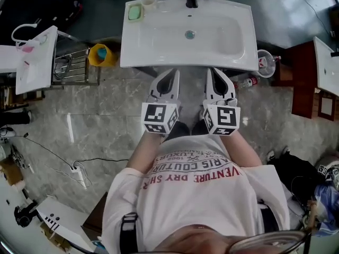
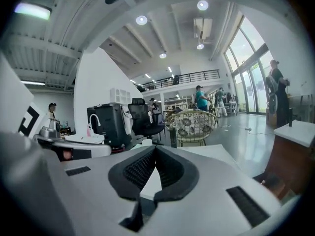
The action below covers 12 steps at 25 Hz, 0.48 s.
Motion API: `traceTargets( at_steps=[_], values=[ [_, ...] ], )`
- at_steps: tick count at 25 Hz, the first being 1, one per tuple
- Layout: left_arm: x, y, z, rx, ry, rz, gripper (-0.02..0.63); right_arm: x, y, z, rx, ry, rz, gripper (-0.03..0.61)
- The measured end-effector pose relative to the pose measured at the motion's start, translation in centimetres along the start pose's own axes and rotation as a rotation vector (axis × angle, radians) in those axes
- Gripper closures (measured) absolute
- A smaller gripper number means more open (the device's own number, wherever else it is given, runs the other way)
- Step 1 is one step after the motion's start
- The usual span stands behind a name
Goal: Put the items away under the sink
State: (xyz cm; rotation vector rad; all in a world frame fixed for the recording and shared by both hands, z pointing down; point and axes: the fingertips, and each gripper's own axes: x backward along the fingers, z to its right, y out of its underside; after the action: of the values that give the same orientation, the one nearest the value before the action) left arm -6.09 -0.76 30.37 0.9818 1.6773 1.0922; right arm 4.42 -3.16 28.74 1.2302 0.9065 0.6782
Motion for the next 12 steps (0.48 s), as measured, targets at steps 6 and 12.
traceTargets(
  at_steps=[6,12],
  values=[
    [1.1,-5.3,2.7,-0.05,0.022,0.102,0.591,1.8,-4.9,0.9,0.043,0.027,0.083,0.554],
    [2.4,-8.5,3.8,-0.1,0.023,0.165,0.591,3.2,-7.6,1.0,0.048,0.032,0.14,0.554]
  ],
)
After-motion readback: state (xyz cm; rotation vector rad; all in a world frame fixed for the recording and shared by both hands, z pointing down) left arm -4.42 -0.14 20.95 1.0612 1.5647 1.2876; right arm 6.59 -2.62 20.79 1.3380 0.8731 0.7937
